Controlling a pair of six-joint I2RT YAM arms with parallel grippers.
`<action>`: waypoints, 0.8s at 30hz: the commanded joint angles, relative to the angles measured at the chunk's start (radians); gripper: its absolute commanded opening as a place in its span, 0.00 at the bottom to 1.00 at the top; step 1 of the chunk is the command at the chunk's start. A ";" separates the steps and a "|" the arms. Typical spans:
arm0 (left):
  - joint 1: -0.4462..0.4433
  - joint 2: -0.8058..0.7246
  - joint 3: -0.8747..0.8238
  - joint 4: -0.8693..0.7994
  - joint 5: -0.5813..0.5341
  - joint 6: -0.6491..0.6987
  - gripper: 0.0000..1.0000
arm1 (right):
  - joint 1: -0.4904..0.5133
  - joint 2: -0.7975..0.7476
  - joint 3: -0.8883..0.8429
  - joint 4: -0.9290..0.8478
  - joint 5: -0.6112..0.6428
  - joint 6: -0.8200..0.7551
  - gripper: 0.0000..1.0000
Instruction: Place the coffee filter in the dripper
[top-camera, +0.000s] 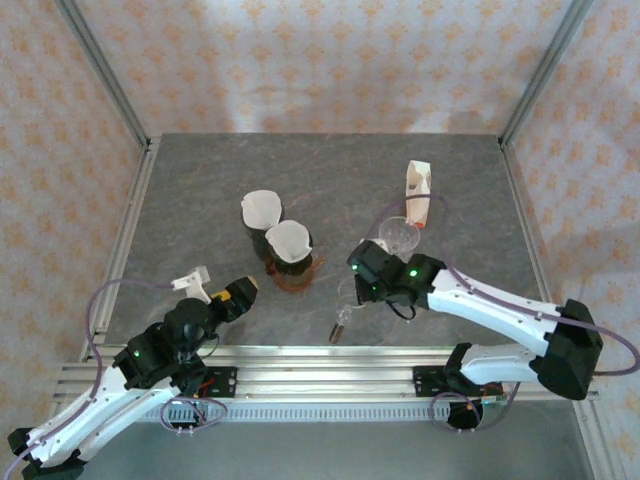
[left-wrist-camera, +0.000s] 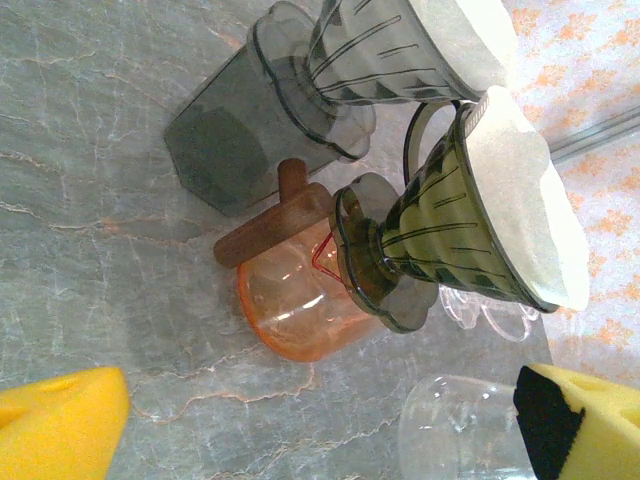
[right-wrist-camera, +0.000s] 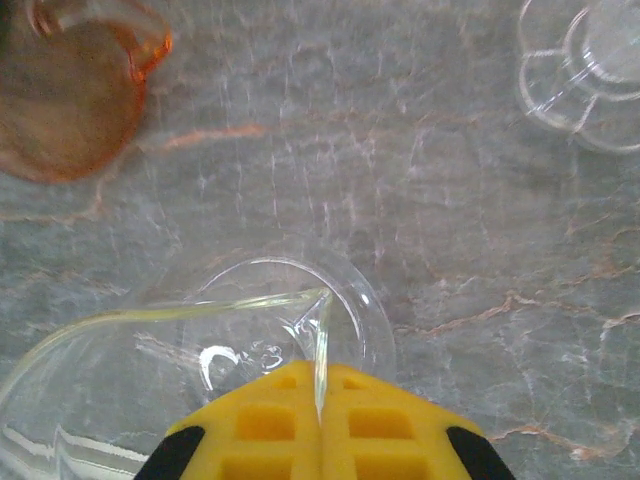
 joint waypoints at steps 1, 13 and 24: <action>0.003 0.002 -0.020 0.031 0.003 -0.024 1.00 | 0.032 0.037 -0.001 0.065 0.062 0.041 0.04; 0.003 0.006 -0.033 0.038 0.003 -0.026 1.00 | 0.060 0.085 -0.023 0.129 0.093 0.085 0.32; 0.005 0.006 -0.042 0.048 0.002 -0.022 1.00 | -0.080 -0.150 -0.051 0.065 0.243 0.179 0.63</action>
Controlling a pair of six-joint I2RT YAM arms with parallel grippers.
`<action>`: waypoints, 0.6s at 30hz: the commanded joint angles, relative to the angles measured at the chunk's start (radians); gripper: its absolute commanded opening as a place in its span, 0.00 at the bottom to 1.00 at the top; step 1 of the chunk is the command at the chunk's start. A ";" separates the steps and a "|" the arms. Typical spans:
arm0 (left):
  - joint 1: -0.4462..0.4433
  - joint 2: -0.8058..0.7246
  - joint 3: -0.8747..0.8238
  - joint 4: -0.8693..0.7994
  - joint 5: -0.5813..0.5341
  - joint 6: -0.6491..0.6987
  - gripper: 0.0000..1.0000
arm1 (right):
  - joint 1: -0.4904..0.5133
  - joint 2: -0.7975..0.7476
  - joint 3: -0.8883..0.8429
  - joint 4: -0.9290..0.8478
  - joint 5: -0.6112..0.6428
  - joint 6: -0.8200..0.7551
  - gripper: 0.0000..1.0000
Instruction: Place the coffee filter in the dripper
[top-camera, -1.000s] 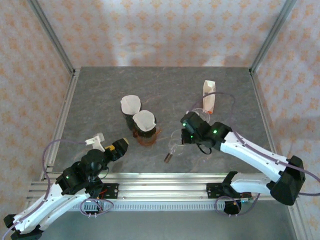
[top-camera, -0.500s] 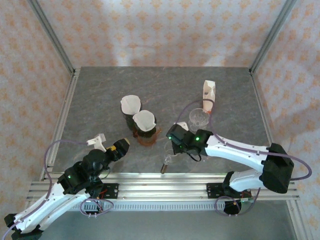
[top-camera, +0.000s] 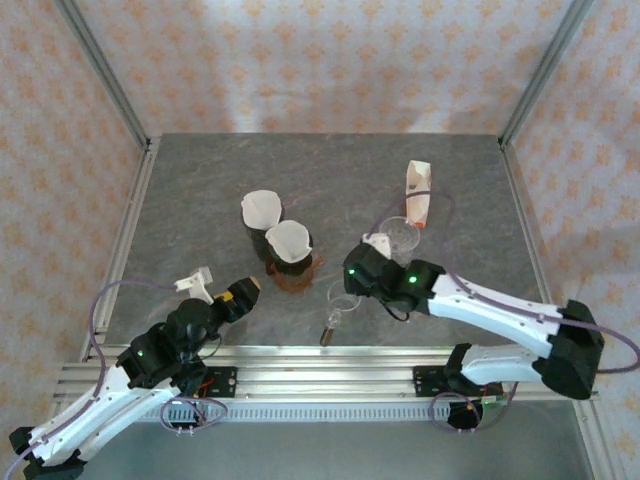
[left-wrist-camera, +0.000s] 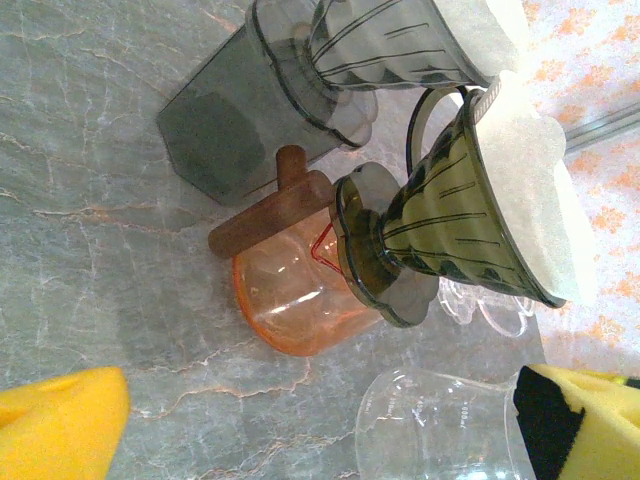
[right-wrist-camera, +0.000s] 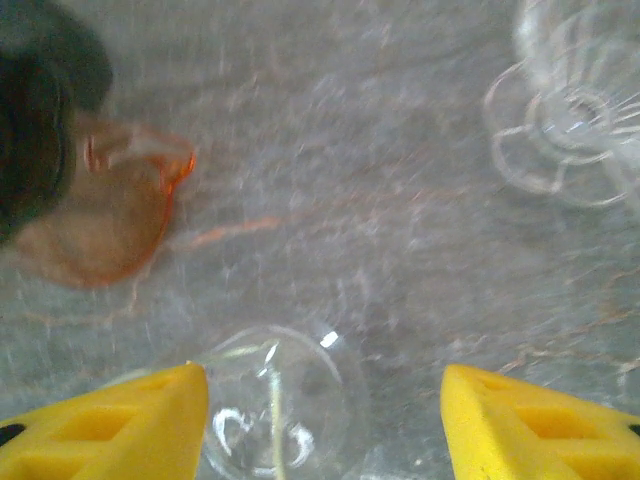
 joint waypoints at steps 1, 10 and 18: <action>0.005 0.004 -0.016 0.018 -0.014 -0.003 1.00 | -0.143 -0.107 -0.047 -0.034 0.086 0.072 0.64; 0.005 -0.013 -0.024 0.009 -0.015 -0.013 1.00 | -0.566 -0.110 -0.128 0.100 -0.102 0.124 0.65; 0.003 -0.049 -0.026 -0.022 -0.028 -0.023 1.00 | -0.670 0.103 -0.063 0.223 -0.191 0.011 0.63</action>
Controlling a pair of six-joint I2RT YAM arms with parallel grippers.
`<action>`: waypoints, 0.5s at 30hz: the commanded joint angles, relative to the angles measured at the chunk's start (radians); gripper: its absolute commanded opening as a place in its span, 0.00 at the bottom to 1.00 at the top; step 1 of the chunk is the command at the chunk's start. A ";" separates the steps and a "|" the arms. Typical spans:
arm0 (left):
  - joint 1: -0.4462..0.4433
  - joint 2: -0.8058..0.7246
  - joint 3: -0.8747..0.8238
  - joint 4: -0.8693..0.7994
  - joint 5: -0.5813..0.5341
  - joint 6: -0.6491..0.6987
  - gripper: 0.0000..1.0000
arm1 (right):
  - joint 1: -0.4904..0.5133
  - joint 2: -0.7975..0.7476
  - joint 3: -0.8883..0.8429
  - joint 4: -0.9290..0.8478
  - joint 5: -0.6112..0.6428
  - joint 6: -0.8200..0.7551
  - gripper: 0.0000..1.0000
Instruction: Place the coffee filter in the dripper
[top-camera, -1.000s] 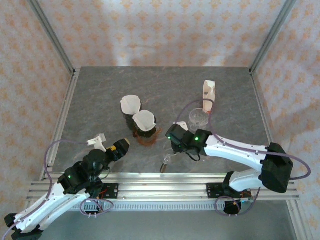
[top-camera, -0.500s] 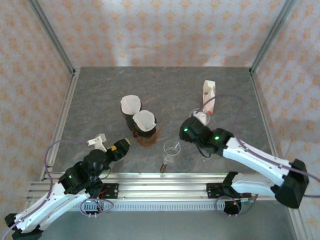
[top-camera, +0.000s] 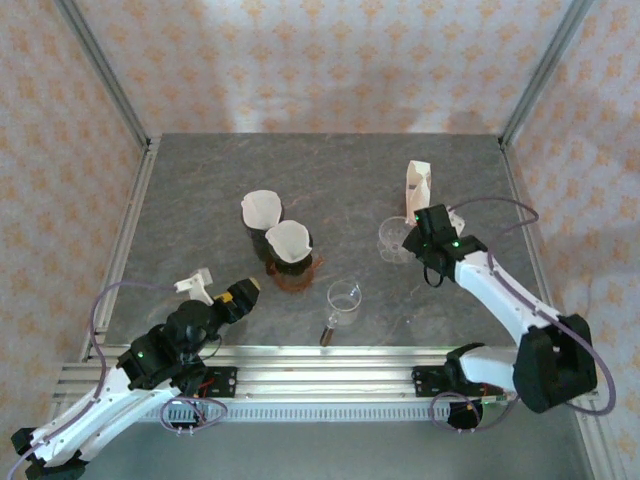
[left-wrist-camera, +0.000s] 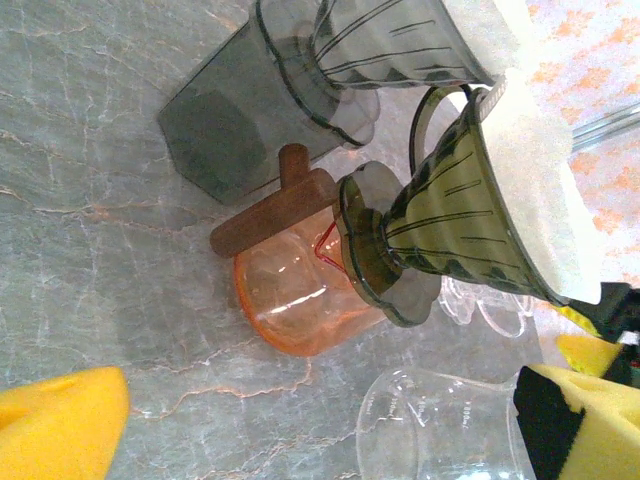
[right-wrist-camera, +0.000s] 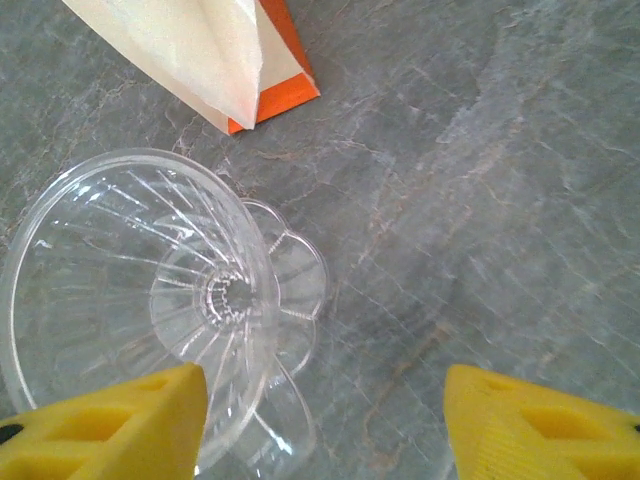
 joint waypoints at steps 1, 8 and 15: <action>0.003 -0.021 -0.008 -0.025 -0.028 -0.019 1.00 | -0.036 0.050 0.032 0.086 -0.047 -0.044 0.62; 0.004 -0.017 -0.008 -0.024 -0.028 -0.024 1.00 | -0.089 0.172 0.042 0.161 -0.122 -0.064 0.45; 0.004 -0.015 -0.009 -0.027 -0.028 -0.028 0.99 | -0.090 0.171 0.050 0.158 -0.151 -0.091 0.14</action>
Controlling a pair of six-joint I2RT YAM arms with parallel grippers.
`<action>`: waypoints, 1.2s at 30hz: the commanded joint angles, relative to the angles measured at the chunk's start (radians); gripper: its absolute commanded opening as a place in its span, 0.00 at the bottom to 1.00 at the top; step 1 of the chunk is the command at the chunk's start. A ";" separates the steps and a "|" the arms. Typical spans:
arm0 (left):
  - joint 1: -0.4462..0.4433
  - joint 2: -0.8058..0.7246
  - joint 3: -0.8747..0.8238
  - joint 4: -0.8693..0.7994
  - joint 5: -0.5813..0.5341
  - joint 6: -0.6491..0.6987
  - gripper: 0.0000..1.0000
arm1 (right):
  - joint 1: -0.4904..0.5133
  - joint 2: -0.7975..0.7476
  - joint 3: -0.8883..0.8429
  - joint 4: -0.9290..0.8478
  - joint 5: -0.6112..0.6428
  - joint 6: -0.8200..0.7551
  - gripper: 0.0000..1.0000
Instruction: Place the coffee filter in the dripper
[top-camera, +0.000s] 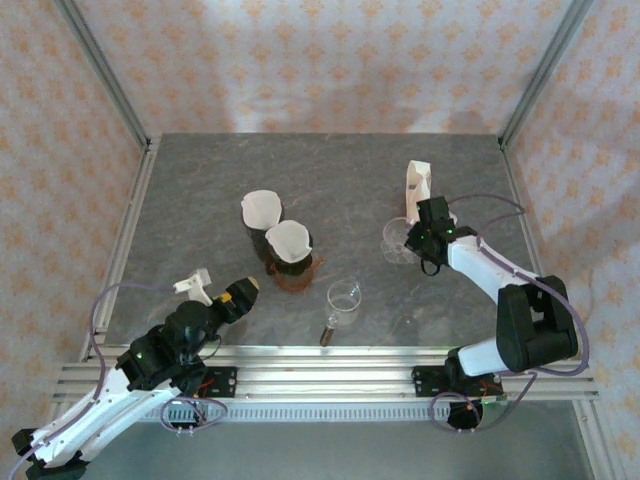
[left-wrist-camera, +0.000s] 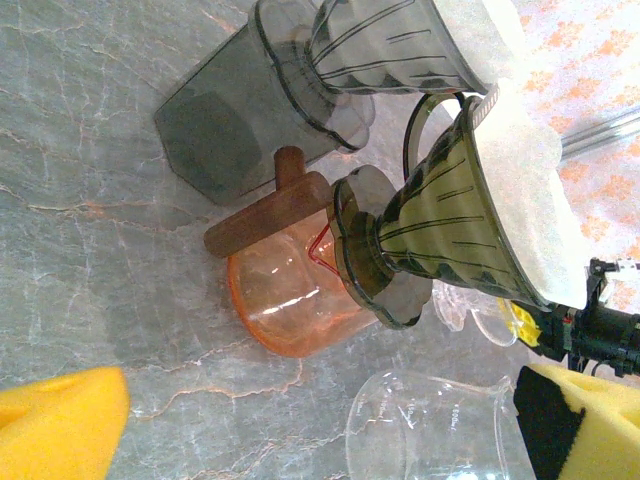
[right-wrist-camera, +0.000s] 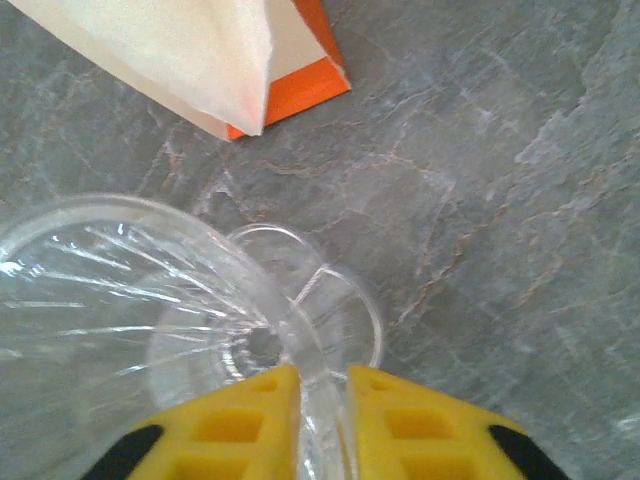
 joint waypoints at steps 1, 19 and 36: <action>0.004 -0.003 -0.007 -0.024 -0.027 -0.009 1.00 | -0.003 -0.025 0.032 0.003 -0.015 -0.022 0.10; 0.003 0.047 -0.008 0.027 -0.021 -0.006 1.00 | 0.233 -0.489 0.085 -0.318 -0.253 -0.053 0.00; 0.003 0.034 -0.021 0.016 -0.018 -0.018 1.00 | 0.577 -0.377 0.157 -0.429 -0.165 -0.009 0.00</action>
